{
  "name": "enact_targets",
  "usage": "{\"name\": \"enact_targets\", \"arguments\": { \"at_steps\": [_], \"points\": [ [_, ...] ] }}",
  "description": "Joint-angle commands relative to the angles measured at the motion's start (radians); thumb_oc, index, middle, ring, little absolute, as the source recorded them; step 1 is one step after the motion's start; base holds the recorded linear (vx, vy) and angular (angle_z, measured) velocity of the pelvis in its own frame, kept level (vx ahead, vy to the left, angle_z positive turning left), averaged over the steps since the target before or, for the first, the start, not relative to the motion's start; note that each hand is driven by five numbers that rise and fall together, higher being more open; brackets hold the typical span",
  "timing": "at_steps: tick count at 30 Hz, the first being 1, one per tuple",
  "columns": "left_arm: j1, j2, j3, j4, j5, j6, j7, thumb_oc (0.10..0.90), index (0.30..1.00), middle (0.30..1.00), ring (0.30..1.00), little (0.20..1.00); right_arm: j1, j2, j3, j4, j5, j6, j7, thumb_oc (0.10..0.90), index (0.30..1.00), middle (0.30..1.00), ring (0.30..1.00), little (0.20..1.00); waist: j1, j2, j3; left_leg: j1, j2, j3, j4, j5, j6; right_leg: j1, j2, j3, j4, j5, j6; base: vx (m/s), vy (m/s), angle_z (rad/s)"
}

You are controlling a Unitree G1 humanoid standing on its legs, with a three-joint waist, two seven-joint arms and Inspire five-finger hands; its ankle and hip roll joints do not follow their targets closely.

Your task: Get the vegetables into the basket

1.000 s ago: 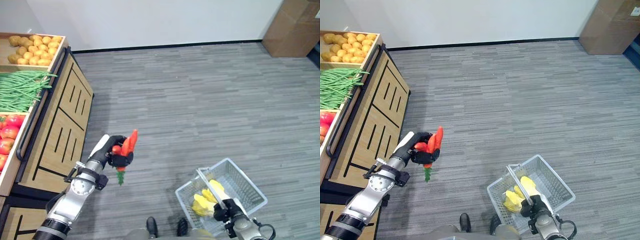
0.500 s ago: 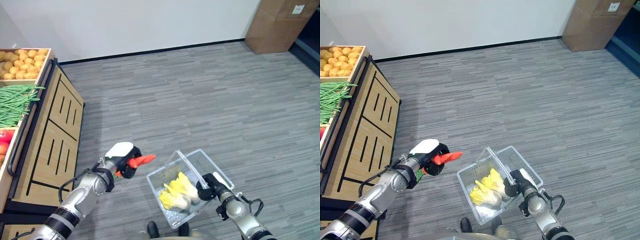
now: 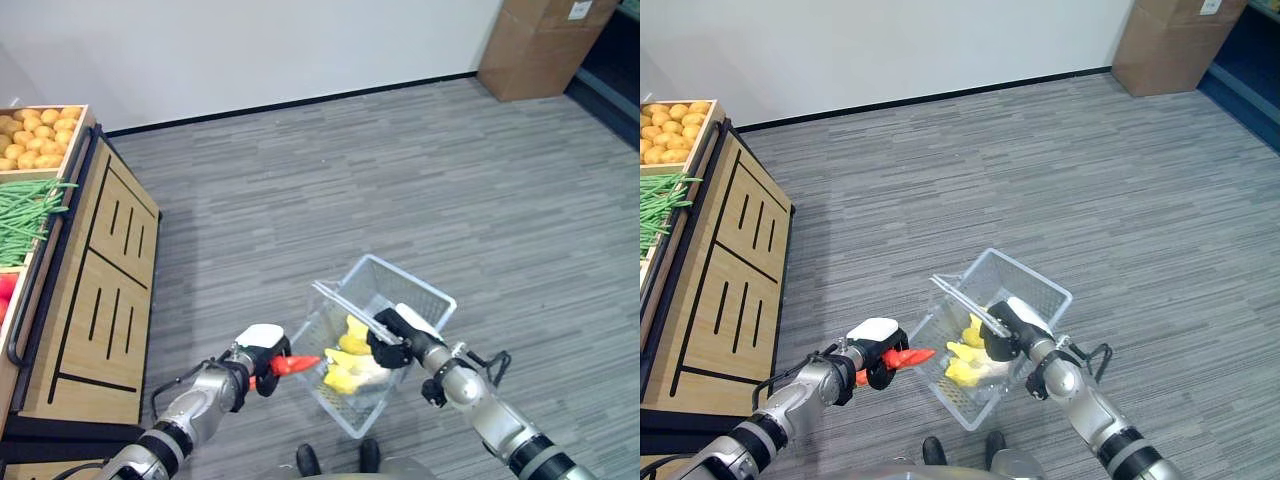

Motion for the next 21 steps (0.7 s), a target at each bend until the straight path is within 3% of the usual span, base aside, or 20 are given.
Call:
{"name": "enact_targets", "arguments": {
  "at_steps": [1, 7, 9, 10, 11, 13, 18, 19, 20, 21],
  "points": [
    [-0.186, -0.024, -0.049, 0.052, 0.062, -0.022, 0.041, 0.4, 0.3, 0.3, 0.3, 0.3, -0.195, 0.029, 0.068, -0.157, -0.058, -0.145, 0.027, 0.4, 0.3, 0.3, 0.3, 0.3, 0.001, -0.014, -0.033, 0.031, 0.005, 0.007, 0.052, -0.135, -0.007, -0.076, -0.105, 0.006, 0.036, 0.014, 0.087, -0.03, -0.023, -0.03],
    [-0.262, -0.06, -0.104, 0.081, 0.083, -0.03, 0.046, 0.4, 0.3, 0.3, 0.3, 0.3, -0.265, 0.031, 0.13, -0.182, -0.025, -0.162, 0.057, 0.4, 0.3, 0.3, 0.3, 0.3, -0.007, 0.004, -0.028, 0.025, -0.001, 0.008, 0.048, -0.13, -0.006, -0.086, -0.109, 0.012, 0.038, 0.018, 0.088, -0.02, -0.009, -0.05],
    [-0.299, -0.093, -0.135, 0.11, 0.076, -0.034, 0.046, 0.4, 0.3, 0.3, 0.3, 0.3, -0.289, 0.051, 0.161, -0.184, 0.061, -0.155, 0.093, 0.4, 0.3, 0.3, 0.3, 0.3, -0.013, 0.019, -0.022, 0.021, -0.004, 0.011, 0.049, -0.129, -0.006, -0.093, -0.113, 0.014, 0.038, 0.021, 0.089, -0.02, -0.013, -0.09],
    [-0.278, -0.057, -0.114, 0.118, 0.073, -0.022, 0.066, 0.4, 0.3, 0.3, 0.3, 0.3, -0.314, 0.048, 0.16, -0.205, 0.131, -0.133, 0.122, 0.4, 0.3, 0.3, 0.3, 0.3, -0.005, 0.032, -0.021, 0.019, -0.005, 0.013, 0.052, -0.13, -0.007, -0.09, -0.116, 0.012, 0.037, 0.022, 0.088, 0.01, -0.009, -0.12],
    [-0.239, -0.014, -0.103, 0.107, 0.069, -0.064, 0.038, 0.4, 0.3, 0.3, 0.3, 0.3, -0.277, 0.055, 0.139, -0.248, 0.238, -0.151, 0.145, 0.4, 0.3, 0.3, 0.3, 0.3, -0.006, 0.042, -0.02, 0.021, -0.006, 0.013, 0.054, -0.132, -0.008, -0.086, -0.118, 0.011, 0.037, 0.019, 0.088, 0.02, -0.008, -0.13],
    [-0.191, 0.01, -0.122, 0.059, 0.051, -0.079, 0.007, 0.4, 0.3, 0.3, 0.3, 0.3, -0.285, 0.084, 0.151, -0.281, 0.376, -0.153, 0.167, 0.4, 0.3, 0.3, 0.3, 0.3, 0.0, 0.074, -0.018, 0.021, -0.01, 0.011, 0.055, -0.132, -0.007, -0.081, -0.125, 0.005, 0.033, 0.022, 0.088, 0.02, 0.003, -0.11],
    [-0.159, 0.014, -0.094, 0.021, -0.009, -0.07, 0.018, 0.4, 0.3, 0.3, 0.3, 0.3, -0.298, 0.15, 0.134, -0.333, 0.537, -0.17, 0.145, 0.4, 0.3, 0.3, 0.3, 0.3, -0.002, 0.09, -0.019, 0.021, -0.011, 0.007, 0.055, -0.131, -0.01, -0.072, -0.129, -0.011, 0.029, 0.022, 0.087, 0.0, -0.014, 0.12],
    [-0.145, 0.014, -0.086, 0.021, -0.011, -0.069, 0.019, 0.647, 0.646, 0.646, 0.646, 0.646, -0.296, 0.16, 0.134, -0.341, 0.564, -0.168, 0.145, 0.4, 0.3, 0.3, 0.3, 0.3, -0.002, 0.09, -0.018, 0.022, -0.01, 0.006, 0.055, -0.131, -0.01, -0.07, -0.129, -0.014, 0.028, 0.021, 0.086, 0.01, -0.024, 0.17],
    [-0.144, 0.015, -0.085, 0.021, -0.011, -0.069, 0.019, 0.647, 0.646, 0.646, 0.646, 0.646, -0.296, 0.16, 0.135, -0.342, 0.566, -0.167, 0.145, 0.4, 0.3, 0.3, 0.3, 0.3, -0.003, 0.089, -0.019, 0.022, -0.01, 0.005, 0.056, -0.131, -0.01, -0.069, -0.129, -0.014, 0.028, 0.021, 0.086, 0.01, -0.011, 0.1],
    [-0.129, 0.017, -0.079, 0.023, -0.006, -0.067, 0.02, 0.9, 1.0, 1.0, 1.0, 1.0, -0.293, 0.171, 0.134, -0.345, 0.59, -0.165, 0.145, 0.4, 0.3, 0.3, 0.3, 0.3, -0.003, 0.089, -0.02, 0.022, -0.01, 0.004, 0.057, -0.133, -0.01, -0.068, -0.129, -0.016, 0.028, 0.02, 0.085, 0.01, -0.008, 0.08]
  ]
}}
